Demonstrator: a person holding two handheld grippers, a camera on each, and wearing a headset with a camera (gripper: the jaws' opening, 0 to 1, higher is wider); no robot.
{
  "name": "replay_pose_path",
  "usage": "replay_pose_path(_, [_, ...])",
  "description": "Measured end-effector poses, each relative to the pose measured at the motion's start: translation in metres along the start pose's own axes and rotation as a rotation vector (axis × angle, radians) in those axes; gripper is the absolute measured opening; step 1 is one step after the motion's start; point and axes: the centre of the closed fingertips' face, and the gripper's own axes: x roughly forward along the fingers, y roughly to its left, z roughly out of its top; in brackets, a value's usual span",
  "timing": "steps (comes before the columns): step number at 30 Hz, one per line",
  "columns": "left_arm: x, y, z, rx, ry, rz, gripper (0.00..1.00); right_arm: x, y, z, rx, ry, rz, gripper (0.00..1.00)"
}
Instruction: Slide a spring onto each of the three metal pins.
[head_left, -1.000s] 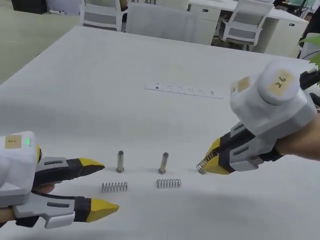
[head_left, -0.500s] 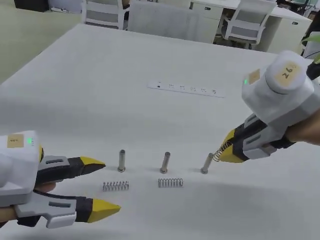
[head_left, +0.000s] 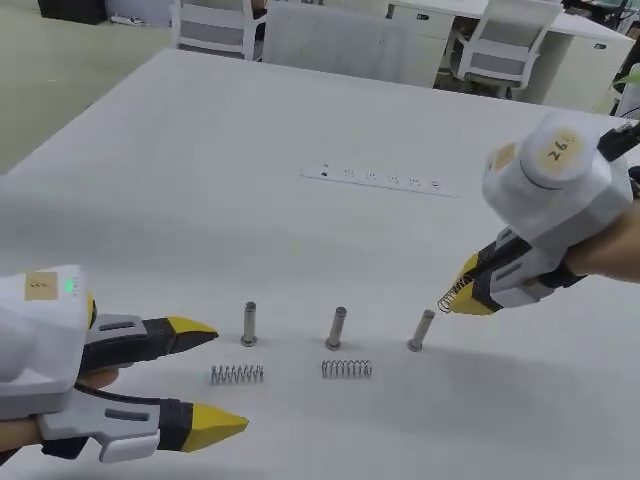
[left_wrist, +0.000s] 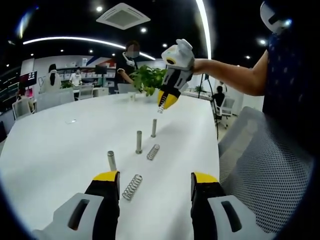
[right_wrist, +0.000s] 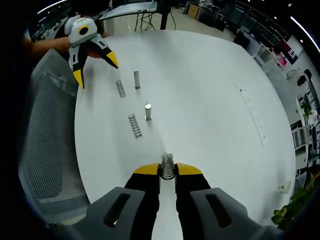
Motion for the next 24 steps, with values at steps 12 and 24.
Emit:
replay_pose_path(12, [0.0,-0.001,0.0,-0.004,0.0,0.005,0.53,0.013,-0.004,-0.002,0.006,0.017,0.028,0.09])
replay_pose_path(24, [0.0,0.0,-0.001,-0.009,-0.002,0.011,0.52,0.023,-0.006,-0.002,-0.005,0.037,0.046,0.09])
